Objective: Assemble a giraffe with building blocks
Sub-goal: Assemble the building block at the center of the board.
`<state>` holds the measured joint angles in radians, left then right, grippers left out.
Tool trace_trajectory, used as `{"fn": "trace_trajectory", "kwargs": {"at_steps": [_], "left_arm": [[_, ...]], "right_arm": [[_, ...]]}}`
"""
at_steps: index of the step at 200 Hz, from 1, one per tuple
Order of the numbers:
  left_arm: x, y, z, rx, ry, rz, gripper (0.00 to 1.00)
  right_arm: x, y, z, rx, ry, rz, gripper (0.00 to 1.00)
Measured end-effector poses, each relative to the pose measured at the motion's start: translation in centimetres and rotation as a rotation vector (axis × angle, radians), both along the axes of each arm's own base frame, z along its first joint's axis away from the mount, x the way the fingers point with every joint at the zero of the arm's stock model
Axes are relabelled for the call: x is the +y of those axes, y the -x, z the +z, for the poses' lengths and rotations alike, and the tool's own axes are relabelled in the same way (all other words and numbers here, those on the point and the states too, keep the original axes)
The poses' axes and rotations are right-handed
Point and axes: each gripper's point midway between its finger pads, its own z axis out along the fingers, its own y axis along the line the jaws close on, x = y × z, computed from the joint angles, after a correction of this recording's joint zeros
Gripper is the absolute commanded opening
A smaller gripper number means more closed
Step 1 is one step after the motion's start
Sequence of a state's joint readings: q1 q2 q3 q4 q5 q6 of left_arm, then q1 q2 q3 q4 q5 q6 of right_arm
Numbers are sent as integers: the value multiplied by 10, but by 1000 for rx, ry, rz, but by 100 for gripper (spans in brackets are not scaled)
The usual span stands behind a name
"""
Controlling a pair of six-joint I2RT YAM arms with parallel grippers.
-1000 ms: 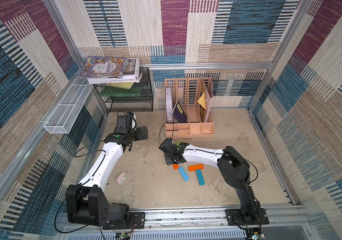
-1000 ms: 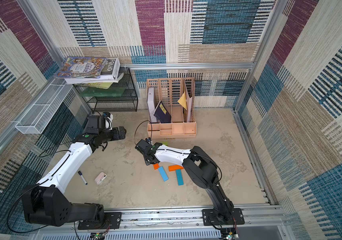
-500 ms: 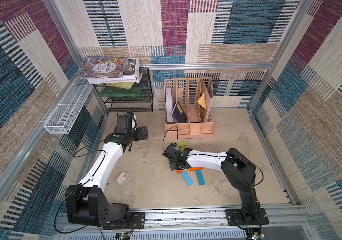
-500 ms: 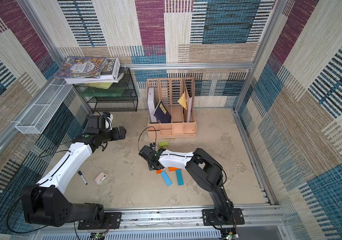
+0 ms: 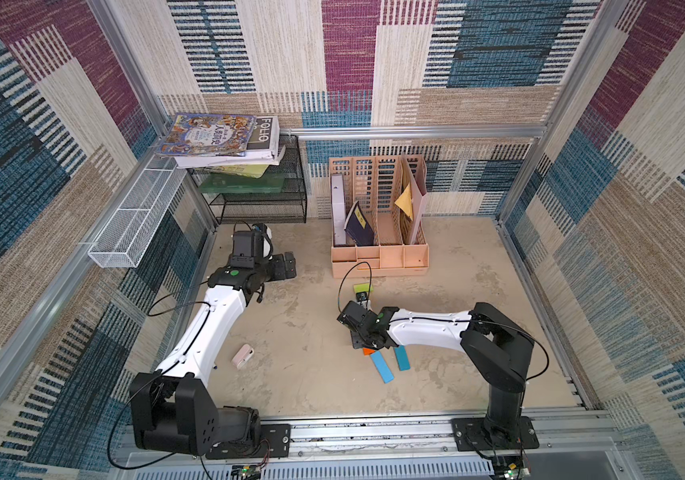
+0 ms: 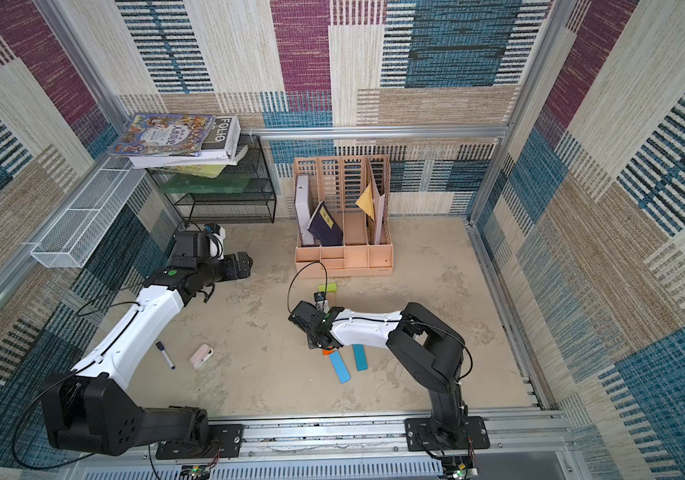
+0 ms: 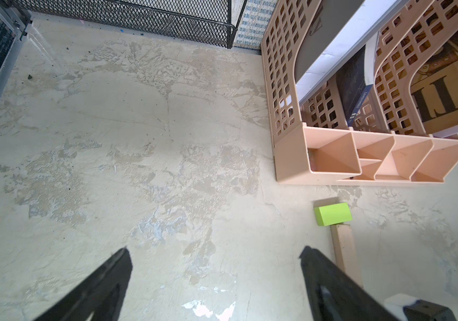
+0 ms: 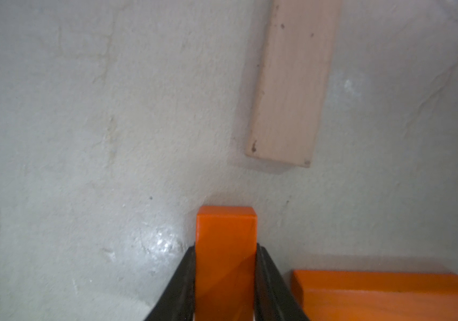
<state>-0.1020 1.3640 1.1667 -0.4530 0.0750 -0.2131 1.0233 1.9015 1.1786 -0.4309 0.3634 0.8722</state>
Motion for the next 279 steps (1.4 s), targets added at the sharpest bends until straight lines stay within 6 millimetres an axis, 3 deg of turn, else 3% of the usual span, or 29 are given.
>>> {"fn": "trace_trajectory", "kwargs": {"at_steps": [279], "left_arm": [[0,0,1,-1,5,1,99]], "right_arm": [[-13,-25,1,8,24,-121,35]]}}
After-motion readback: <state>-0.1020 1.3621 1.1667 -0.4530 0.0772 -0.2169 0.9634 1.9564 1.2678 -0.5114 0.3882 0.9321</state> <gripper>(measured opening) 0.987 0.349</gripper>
